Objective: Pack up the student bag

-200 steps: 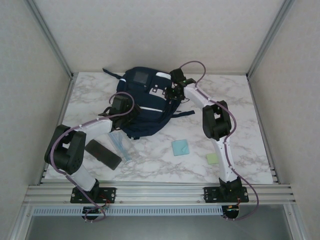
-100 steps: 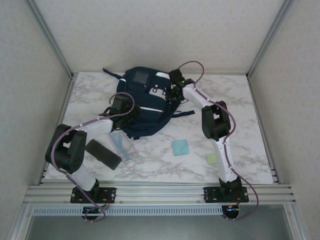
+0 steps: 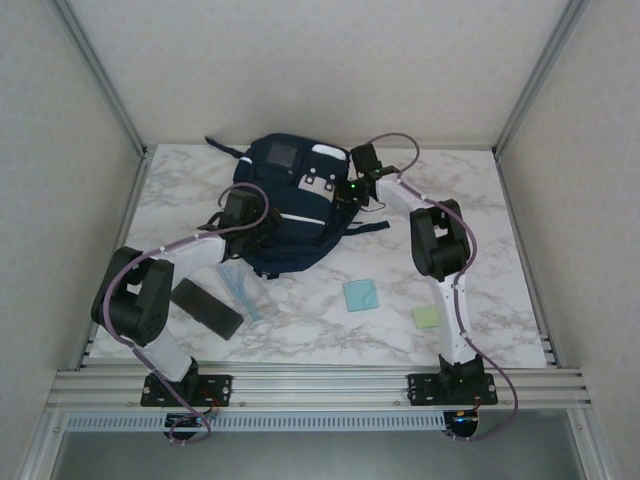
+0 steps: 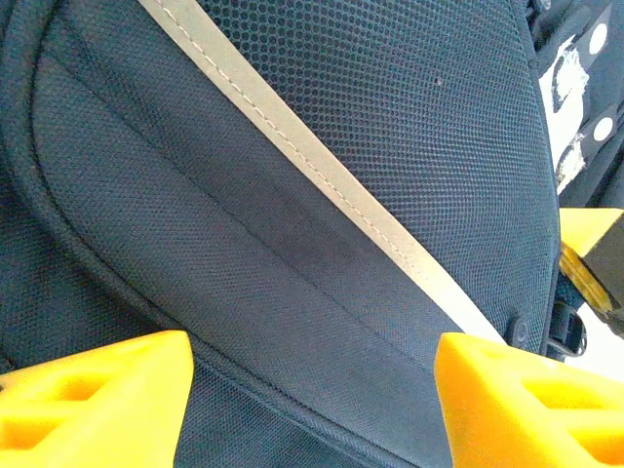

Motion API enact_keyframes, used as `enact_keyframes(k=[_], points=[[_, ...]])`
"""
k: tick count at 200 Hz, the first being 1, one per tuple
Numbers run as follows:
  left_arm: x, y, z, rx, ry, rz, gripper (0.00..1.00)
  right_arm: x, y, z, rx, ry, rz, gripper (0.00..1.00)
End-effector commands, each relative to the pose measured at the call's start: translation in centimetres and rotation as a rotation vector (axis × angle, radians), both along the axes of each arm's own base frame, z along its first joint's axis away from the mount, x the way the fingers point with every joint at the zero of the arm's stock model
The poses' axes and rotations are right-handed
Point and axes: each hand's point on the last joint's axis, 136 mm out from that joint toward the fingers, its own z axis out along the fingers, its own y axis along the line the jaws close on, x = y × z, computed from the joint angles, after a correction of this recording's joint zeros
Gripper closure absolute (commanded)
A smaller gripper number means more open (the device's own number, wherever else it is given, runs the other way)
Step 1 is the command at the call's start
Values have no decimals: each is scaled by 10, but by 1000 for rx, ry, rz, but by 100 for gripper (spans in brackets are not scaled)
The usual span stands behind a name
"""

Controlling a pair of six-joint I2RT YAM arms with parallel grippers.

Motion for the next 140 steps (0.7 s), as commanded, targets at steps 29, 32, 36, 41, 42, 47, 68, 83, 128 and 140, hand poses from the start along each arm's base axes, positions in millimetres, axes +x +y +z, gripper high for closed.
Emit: enact_keyframes(k=[29,32,36,41,42,47,68,83,128,140], points=[[39,-1,3,42,-45,5,34,-40,-7,-3,50,49,72,100],[40,-3,1,41,-41,2,34,-42,-7,-2,53,46,78,100],[43,-5,-2,37,-37,-1,34,-46,-7,-2,59,48,87,100],[45,-8,-8,26,-27,-3,35,-52,-6,-1,65,42,99,100],[46,-9,-8,21,-27,-3,35,-53,-6,-1,65,42,101,100],[48,-14,-14,-2,-20,-7,36,-57,-5,1,70,33,111,100],[51,-33,-34,-87,-1,1,40,-81,-3,4,60,2,150,100],[51,-43,-45,-105,14,11,40,-95,1,5,49,-21,165,100],[48,-65,-47,-145,5,8,41,-121,35,24,71,-88,210,100],[48,-70,-45,-156,1,6,41,-123,48,33,100,-110,216,100]])
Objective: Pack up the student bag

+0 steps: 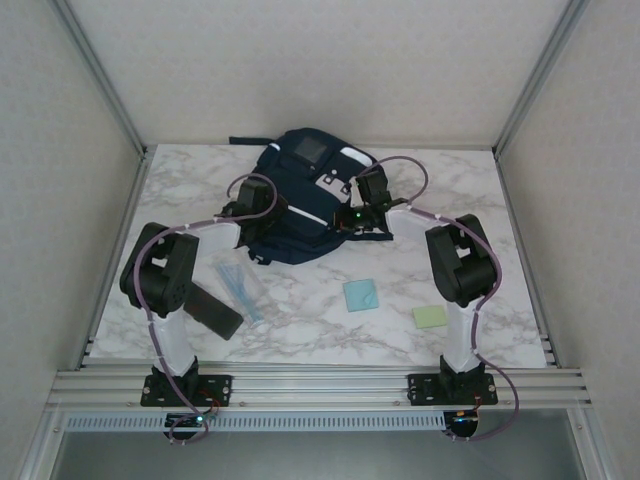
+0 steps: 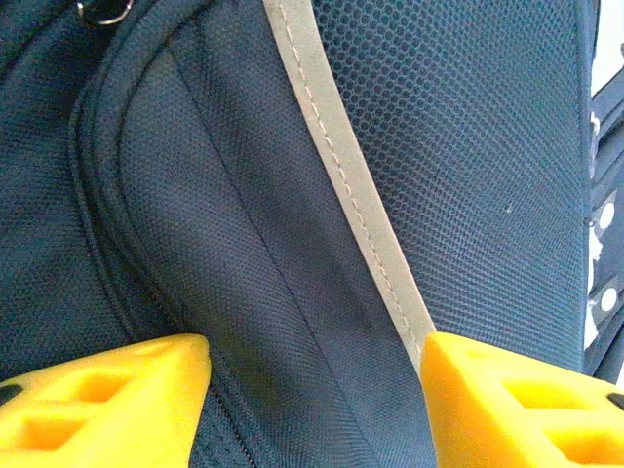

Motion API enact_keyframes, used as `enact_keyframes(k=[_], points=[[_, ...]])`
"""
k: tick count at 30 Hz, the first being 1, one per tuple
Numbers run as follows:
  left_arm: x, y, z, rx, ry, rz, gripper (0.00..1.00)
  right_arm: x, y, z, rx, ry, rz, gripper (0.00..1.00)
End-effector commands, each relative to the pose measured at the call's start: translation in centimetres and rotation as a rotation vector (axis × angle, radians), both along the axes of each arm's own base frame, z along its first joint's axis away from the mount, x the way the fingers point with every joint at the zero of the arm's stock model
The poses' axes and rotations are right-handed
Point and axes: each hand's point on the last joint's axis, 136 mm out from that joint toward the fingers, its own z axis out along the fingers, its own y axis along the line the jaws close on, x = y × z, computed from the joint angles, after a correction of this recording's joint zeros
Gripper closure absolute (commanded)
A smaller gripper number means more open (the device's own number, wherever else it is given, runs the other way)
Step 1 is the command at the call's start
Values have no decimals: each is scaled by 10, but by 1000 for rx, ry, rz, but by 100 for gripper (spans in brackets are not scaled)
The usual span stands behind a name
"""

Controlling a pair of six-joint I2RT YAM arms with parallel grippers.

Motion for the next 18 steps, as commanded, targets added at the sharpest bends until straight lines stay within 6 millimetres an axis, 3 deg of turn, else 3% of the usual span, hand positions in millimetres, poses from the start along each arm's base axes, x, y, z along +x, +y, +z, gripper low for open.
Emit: enact_keyframes(k=[1,6,10,15,18], points=[[-9,-49,-24,-109,40,-80,41,-31,46,23,86,-11,106,100],[-12,-62,-21,-136,39,-91,41,-36,74,47,132,-74,132,100],[-14,-60,-20,-123,45,-98,40,-37,59,55,56,-153,93,100],[-11,-55,-17,-83,46,-109,38,-54,31,35,-59,-237,110,100],[-9,-55,-20,-90,51,-109,39,-61,39,29,-6,-263,152,100]])
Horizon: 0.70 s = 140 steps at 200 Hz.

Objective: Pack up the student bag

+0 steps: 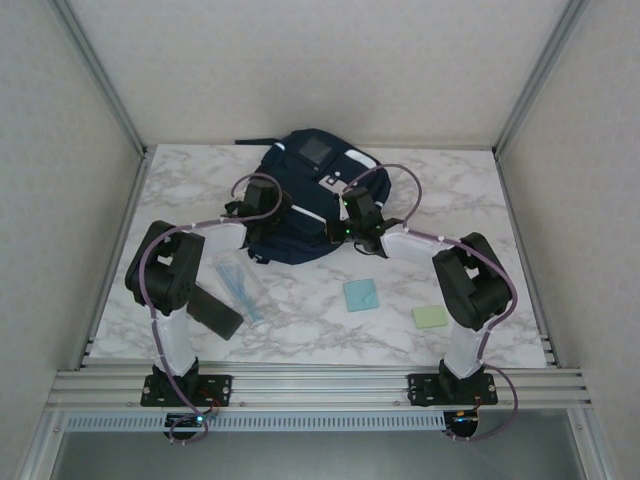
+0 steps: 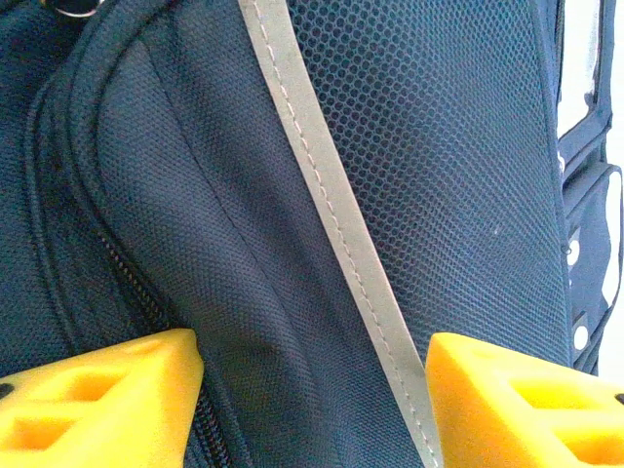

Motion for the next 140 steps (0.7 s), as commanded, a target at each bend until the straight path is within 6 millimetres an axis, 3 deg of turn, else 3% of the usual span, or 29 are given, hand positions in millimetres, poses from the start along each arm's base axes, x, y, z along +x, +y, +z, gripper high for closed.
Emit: enact_keyframes(k=[1,25,43,64,73,94,140], points=[[-17,-43,-26,-68,79,-141,39,-21,28,3,67,-46,139,100],[-17,-45,-24,-93,76,-139,40,-15,49,5,91,-59,162,100],[-19,-47,-23,-104,71,-138,40,-12,75,20,145,-92,200,100],[-21,-49,-24,-121,72,-133,40,-15,99,36,176,-132,235,100],[-22,-49,-26,-128,74,-130,40,-28,113,39,191,-149,267,100],[-21,-50,-24,-134,70,-134,40,-34,111,37,192,-179,257,100],[-18,-44,-10,-78,52,-180,39,-30,73,22,28,-274,120,100]])
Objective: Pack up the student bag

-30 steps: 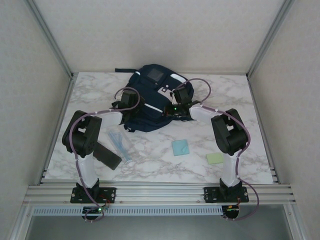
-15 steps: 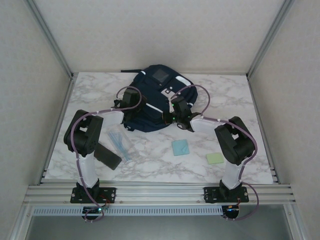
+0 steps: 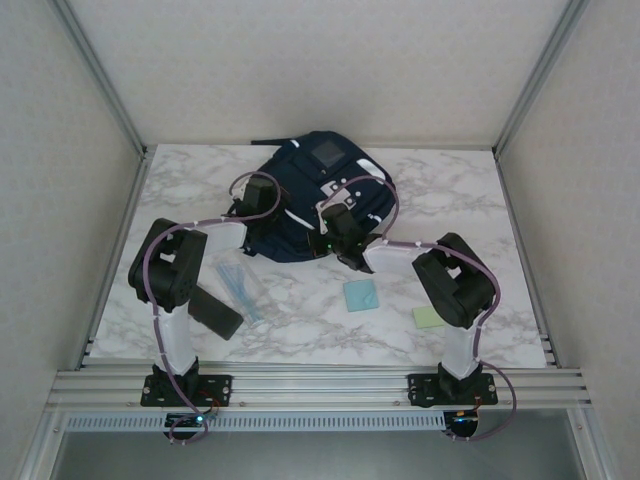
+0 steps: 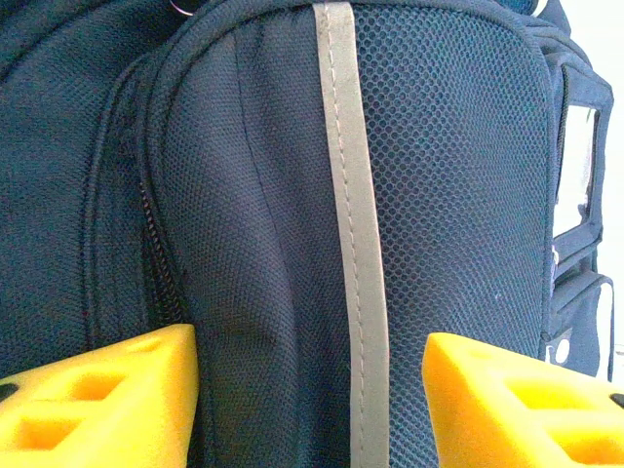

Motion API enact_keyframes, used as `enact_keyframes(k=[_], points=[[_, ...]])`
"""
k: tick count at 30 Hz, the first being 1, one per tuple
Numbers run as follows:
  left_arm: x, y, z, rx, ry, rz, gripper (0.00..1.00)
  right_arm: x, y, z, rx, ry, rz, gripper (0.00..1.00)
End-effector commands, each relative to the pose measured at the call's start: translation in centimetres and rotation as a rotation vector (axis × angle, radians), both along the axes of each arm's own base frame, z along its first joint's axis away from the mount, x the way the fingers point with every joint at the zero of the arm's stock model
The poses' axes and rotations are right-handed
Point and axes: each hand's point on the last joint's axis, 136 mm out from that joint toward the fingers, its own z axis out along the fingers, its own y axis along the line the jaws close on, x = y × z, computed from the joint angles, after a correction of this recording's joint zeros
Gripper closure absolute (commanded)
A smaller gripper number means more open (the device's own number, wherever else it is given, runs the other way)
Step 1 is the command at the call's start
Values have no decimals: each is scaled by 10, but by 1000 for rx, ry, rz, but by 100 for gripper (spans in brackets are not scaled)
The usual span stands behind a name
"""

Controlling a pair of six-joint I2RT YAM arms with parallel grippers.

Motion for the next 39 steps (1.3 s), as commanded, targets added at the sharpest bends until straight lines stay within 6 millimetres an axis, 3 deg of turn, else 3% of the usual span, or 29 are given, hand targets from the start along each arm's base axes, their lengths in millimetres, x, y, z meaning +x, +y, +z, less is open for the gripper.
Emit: enact_keyframes(k=[1,5,10,15,20,24,29,32,35,39], points=[[-31,-50,-12,-77,101,-218,39,-12,27,37,60,-146,52,100],[-30,-48,-15,-92,107,-214,40,-13,37,52,6,-267,36,100],[-31,-52,-22,-119,122,-215,40,-17,55,74,82,-342,86,100],[-31,-53,-22,-127,125,-221,40,-8,77,58,58,-298,124,100],[-32,-51,-22,-131,127,-223,40,-8,95,54,122,-238,142,100],[-33,-43,-10,-146,116,-228,39,4,80,44,55,-229,52,100],[-52,-4,36,-36,88,-240,28,13,52,40,34,-186,-43,100],[-75,23,49,76,105,-235,26,14,39,33,13,-143,-86,100],[-99,41,38,118,151,-216,27,12,26,27,-13,-94,-151,100],[-120,52,1,120,234,-181,29,7,15,22,-9,-36,-213,100]])
